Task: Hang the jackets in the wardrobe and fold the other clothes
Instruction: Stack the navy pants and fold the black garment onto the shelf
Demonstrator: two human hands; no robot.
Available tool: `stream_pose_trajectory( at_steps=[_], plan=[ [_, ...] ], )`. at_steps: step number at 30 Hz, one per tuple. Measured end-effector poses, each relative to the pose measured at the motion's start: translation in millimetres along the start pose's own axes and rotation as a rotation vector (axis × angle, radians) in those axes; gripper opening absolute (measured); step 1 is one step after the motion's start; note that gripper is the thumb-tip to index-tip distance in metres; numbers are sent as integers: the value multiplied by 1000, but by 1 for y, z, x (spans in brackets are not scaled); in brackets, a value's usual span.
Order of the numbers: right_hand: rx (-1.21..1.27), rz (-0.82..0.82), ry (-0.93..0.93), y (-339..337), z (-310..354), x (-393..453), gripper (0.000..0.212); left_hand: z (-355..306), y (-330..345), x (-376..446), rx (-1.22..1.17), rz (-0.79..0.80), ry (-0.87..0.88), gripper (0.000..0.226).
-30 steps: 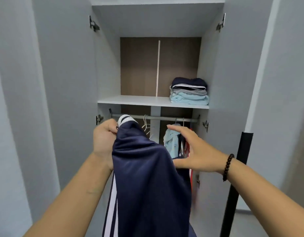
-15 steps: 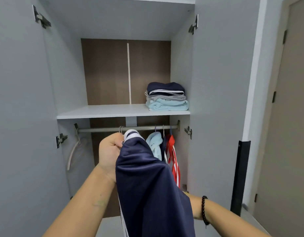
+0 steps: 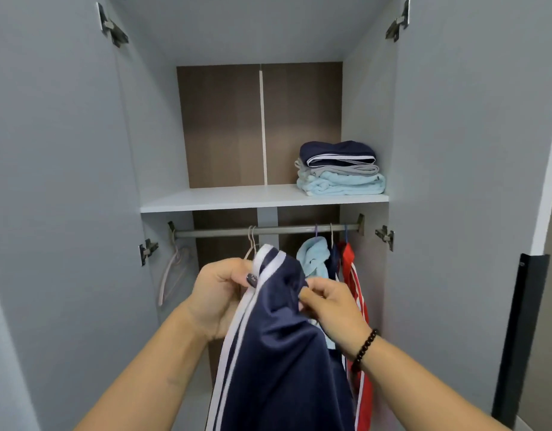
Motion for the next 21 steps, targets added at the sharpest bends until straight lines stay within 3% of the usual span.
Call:
stream_pose_trajectory(
  at_steps=[2, 4, 5, 7, 9, 11, 15, 19, 21],
  plan=[
    [82, -215, -97, -36, 21, 10, 23, 14, -13, -5, 256, 69, -169, 37],
    [18, -280, -221, -43, 36, 9, 18, 30, -41, 4, 471, -114, -299, 58],
    [-18, -285, -264, -44, 44, 9, 19, 33, -48, 9, 508, -210, -309, 59],
    [-147, -253, -413, -51, 60, 6, 26, 38, -59, 22, 353, -353, -219, 52],
    [-367, -176, -539, -40, 67, -2, 22, 42, -54, 28, 167, -373, -126, 60],
    [-518, -100, -614, -27, 62, -8, 21, 46, -45, 34, 159, -366, -78, 63],
    [-414, -10, -573, -52, 51, -4, 26, 34, -45, 50, 430, -595, 91, 24],
    [-358, -74, -419, -102, 28, 15, 56, 23, -32, 67, 460, -598, 169, 25],
    [-347, 47, -236, -110, 2, 23, 76, 23, -26, 75, 435, -562, 184, 26]
  ],
)
Point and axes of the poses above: each hand's wrist, its own x-axis towards the middle knuckle, its own y-axis out of the palm, z = x × y, the point moved 7 cm from there along x, towards the middle knuckle, and after that the axes turned 1 degree about z, right-handed, at the moved point
